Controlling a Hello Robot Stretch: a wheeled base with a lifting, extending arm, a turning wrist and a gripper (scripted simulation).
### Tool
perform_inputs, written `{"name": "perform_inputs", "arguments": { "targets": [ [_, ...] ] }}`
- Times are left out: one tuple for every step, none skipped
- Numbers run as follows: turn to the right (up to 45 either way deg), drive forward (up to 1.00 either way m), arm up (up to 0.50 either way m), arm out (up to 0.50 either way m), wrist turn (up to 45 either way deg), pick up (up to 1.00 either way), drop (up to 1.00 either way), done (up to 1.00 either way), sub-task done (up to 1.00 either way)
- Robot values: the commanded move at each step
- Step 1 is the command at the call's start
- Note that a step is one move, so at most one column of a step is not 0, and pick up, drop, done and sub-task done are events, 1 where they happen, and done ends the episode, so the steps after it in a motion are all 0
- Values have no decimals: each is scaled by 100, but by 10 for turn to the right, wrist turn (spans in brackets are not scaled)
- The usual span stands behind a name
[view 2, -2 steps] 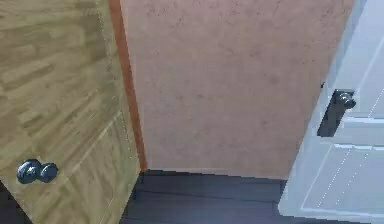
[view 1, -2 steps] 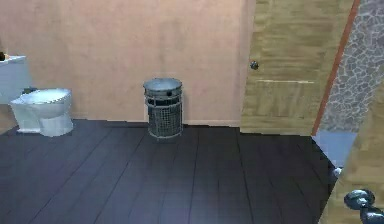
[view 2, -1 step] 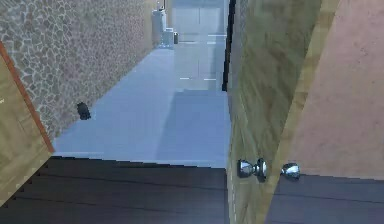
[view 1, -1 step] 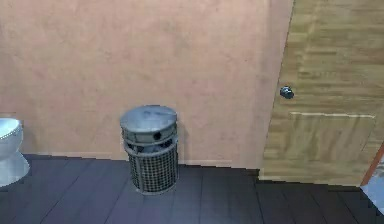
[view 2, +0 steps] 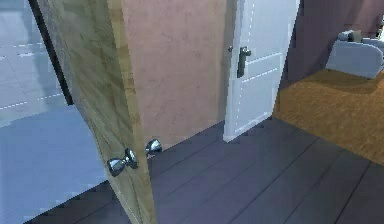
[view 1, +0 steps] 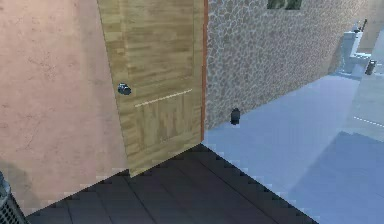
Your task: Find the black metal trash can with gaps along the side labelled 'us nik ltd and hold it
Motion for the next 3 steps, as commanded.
{"name": "perform_inputs", "arguments": {
  "targets": [
    [0,45,0,0,0,0,0,0,0],
    [210,0,0,0,0,0,0,0,0],
    [0,100,0,0,0,0,0,0,0]
  ]
}}
